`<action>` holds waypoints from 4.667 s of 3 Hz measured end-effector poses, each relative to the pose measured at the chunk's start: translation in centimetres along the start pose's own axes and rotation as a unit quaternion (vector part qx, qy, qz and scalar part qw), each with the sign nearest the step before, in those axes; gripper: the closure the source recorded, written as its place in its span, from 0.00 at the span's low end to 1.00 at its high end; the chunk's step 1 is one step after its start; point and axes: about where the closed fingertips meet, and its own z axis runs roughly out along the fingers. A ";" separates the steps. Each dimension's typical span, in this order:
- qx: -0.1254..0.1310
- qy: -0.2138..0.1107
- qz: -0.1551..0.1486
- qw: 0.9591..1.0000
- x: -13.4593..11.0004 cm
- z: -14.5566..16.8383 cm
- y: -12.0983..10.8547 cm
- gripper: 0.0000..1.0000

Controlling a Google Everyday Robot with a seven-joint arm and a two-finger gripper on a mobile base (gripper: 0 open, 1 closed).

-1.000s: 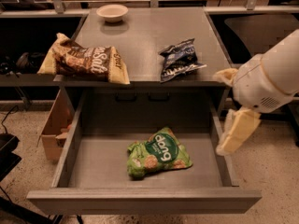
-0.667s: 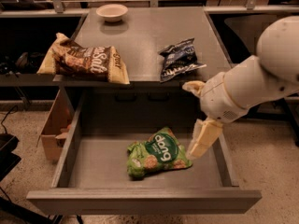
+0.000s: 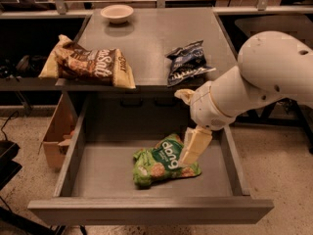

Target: Pick green rice chip bag from top drawer and place on counter

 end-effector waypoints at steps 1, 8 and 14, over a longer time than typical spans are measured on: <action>-0.028 0.017 -0.007 0.999 -0.3 3.3 0.7 0.00; -0.081 0.033 -0.113 0.990 2.7 17.7 -2.1 1.00; 0.101 0.152 -0.044 0.982 -3.1 -15.1 -24.8 1.00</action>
Offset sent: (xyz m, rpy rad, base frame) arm 0.0253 0.1005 -0.1738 -0.1790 0.1806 0.1996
